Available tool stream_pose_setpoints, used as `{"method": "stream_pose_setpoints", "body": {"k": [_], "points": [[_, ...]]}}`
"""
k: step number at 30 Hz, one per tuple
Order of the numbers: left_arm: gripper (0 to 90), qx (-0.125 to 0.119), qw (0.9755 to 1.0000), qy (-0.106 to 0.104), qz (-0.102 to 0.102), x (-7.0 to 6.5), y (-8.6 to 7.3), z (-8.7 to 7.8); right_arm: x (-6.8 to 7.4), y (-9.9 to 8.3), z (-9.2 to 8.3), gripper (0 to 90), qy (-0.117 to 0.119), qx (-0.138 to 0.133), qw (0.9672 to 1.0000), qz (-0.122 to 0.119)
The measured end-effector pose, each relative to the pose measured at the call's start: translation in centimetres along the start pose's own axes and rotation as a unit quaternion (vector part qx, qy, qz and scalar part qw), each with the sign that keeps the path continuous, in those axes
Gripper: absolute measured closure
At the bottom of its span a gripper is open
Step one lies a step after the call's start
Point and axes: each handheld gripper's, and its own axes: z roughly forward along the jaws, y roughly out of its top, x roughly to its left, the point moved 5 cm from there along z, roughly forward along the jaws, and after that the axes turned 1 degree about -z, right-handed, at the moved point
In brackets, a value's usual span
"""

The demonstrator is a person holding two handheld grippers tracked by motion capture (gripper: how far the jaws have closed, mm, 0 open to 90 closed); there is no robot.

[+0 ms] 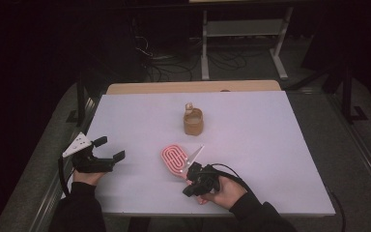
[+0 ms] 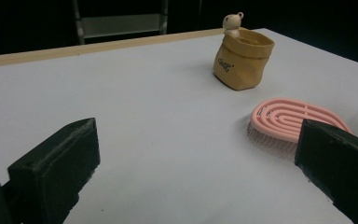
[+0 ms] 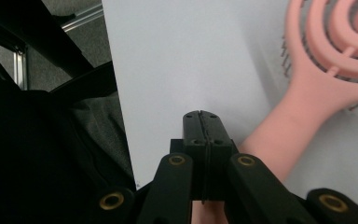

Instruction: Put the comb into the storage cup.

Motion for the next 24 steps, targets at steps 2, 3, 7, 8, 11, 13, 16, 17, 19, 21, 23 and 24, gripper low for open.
{"method": "stream_pose_setpoints", "body": {"k": [2, 3, 7, 8, 11, 13, 16, 17, 19, 21, 23, 24], "points": [[0.0, -0.001, 1.0000, -0.002, 0.000, 0.0, 0.0, 0.0, -0.1, -0.1, -0.2, 88.6, -0.002, -0.002, 1.0000, 0.001], [0.0, -0.003, 1.0000, -0.002, 0.000, 0.0, 0.0, 0.0, -0.2, -0.1, -0.3, 88.6, -0.003, -0.003, 1.0000, 0.003], [0.0, -0.002, 1.0000, -0.001, 0.000, 0.0, 0.0, 0.0, -0.4, -0.3, -0.5, 88.6, -0.011, -0.001, 0.9999, 0.003], [0.0, -0.002, 1.0000, -0.002, 0.000, 0.0, 0.0, 0.0, -0.4, -0.3, -0.6, 88.6, -0.011, -0.001, 0.9999, 0.003], [0.0, -0.002, 1.0000, -0.001, 0.000, 0.0, 0.0, 0.0, -0.5, -0.4, -0.7, 88.6, -0.015, -0.001, 0.9999, 0.004], [0.0, -0.003, 1.0000, 0.000, 0.001, 0.0, 0.0, 0.0, -0.6, -0.5, -0.8, 88.6, -0.017, 0.000, 0.9998, 0.004], [0.0, -0.004, 1.0000, 0.000, 0.000, 0.0, 0.0, -0.1, -0.7, -0.5, -0.9, 88.6, -0.020, 0.000, 0.9998, 0.006], [0.0, -0.003, 1.0000, 0.000, 0.000, 0.0, 0.0, 0.0, -0.8, -0.6, -0.9, 88.6, -0.022, 0.000, 0.9997, 0.006], [0.0, -0.003, 1.0000, 0.000, 0.000, 0.0, 0.0, 0.0, -0.9, -0.6, -1.0, 88.6, -0.024, 0.001, 0.9997, 0.005], [0.0, -0.003, 1.0000, 0.000, 0.000, 0.0, 0.0, 0.0, -1.0, -0.7, -1.0, 88.6, -0.027, 0.002, 0.9996, 0.009], [0.0, -0.002, 1.0000, 0.000, 0.000, 0.0, 0.0, 0.0, -1.1, -0.8, -1.1, 88.6, -0.029, 0.002, 0.9995, 0.007], [0.0, -0.002, 1.0000, 0.000, -0.001, 0.0, 0.0, 0.0, -1.1, -0.8, -1.2, 88.6, -0.030, 0.003, 0.9995, 0.008]]}}
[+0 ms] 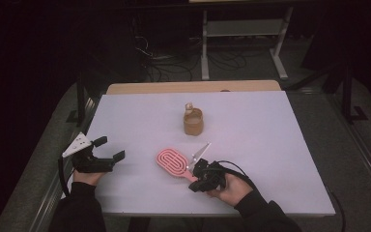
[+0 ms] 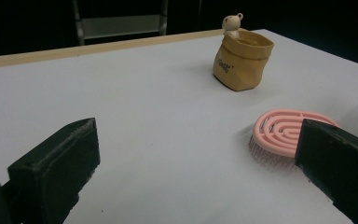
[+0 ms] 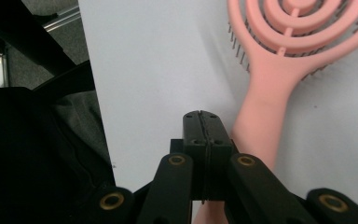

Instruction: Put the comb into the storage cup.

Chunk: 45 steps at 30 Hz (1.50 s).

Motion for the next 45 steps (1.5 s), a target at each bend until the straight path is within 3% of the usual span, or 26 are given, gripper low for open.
{"method": "stream_pose_setpoints", "body": {"k": [19, 31, 39, 45], "points": [[0.0, 0.001, 1.0000, -0.002, 0.001, 0.0, 0.0, 0.0, -1.4, -0.6, -0.8, 88.6, -0.031, 0.002, 0.9994, 0.013], [0.0, 0.001, 1.0000, -0.001, 0.001, 0.0, 0.0, 0.0, -1.6, -0.9, -1.6, 88.6, -0.028, -0.006, 0.9994, 0.020], [0.0, 0.002, 1.0000, -0.001, 0.001, 0.0, 0.0, 0.1, -1.3, -1.0, -3.3, 88.5, -0.019, -0.016, 0.9994, 0.022], [0.0, 0.003, 1.0000, -0.001, 0.001, 0.0, 0.0, 0.1, -1.7, -1.3, -4.8, 88.5, -0.030, -0.023, 0.9989, 0.029]]}}
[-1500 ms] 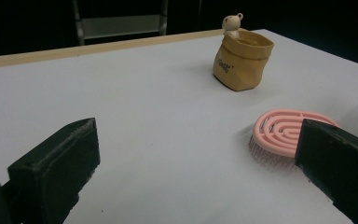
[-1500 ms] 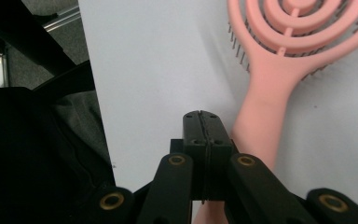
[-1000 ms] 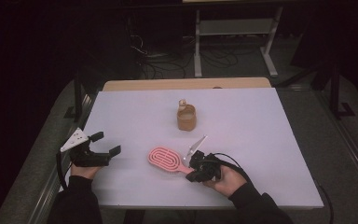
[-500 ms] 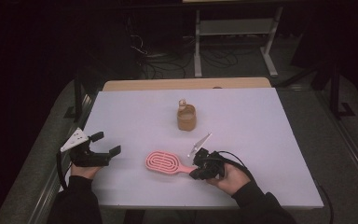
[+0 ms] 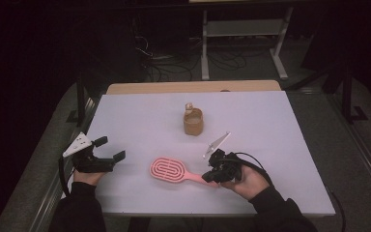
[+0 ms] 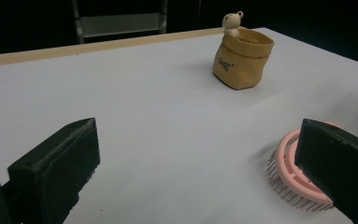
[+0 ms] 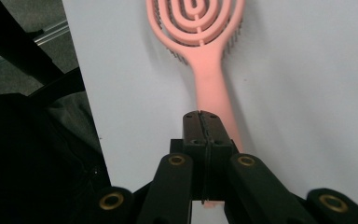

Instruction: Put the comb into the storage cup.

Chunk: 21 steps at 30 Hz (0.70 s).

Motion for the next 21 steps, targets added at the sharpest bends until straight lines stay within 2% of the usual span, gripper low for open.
{"method": "stream_pose_setpoints", "body": {"k": [5, 11, 17, 21], "points": [[0.0, -0.001, 1.0000, 0.000, -0.002, 0.0, 0.0, 0.0, -0.3, 0.3, -1.1, 88.5, -0.004, -0.010, 0.9999, 0.000], [0.0, -0.001, 1.0000, 0.000, -0.002, 0.0, 0.0, 0.0, -0.5, 1.0, -2.0, 88.5, -0.014, -0.010, 0.9998, -0.005], [0.0, -0.002, 1.0000, 0.000, -0.002, 0.0, 0.0, 0.0, -0.7, 2.2, -2.4, 88.5, -0.016, -0.010, 0.9998, -0.007], [0.0, -0.002, 1.0000, -0.001, -0.002, 0.0, 0.0, 0.0, -0.7, 2.9, -1.9, 87.8, -0.017, 0.001, 0.9998, -0.014]]}}
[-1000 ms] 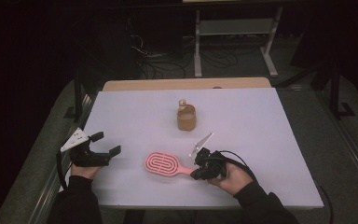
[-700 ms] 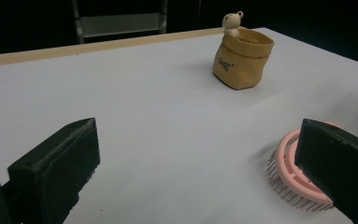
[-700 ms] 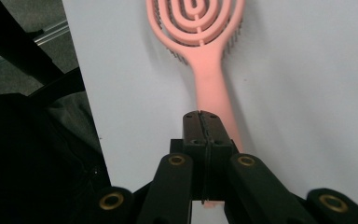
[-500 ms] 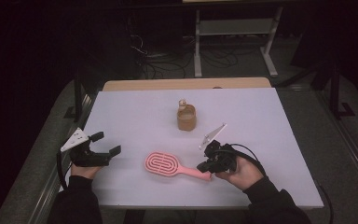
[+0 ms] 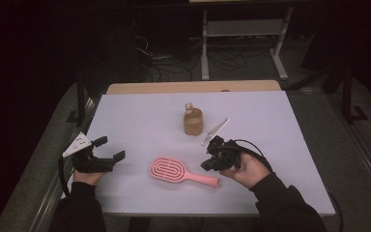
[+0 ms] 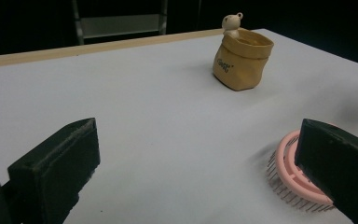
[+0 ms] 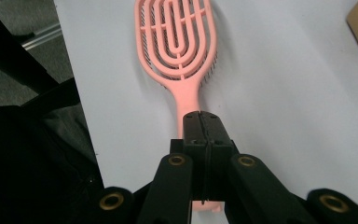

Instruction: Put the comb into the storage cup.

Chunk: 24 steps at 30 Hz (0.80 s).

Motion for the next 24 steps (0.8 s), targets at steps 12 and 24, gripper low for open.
{"method": "stream_pose_setpoints", "body": {"k": [12, 24], "points": [[0.0, 0.000, 1.0000, 0.000, 0.000, 0.0, 0.0, 0.0, 0.0, 1.0, 2.5, 55.8, -0.005, 0.018, 0.9997, -0.015], [0.0, 0.000, 1.0000, -0.001, 0.000, 0.0, 0.0, 0.0, 0.0, 1.0, 3.9, 26.0, -0.013, 0.042, 0.9987, -0.024]]}}
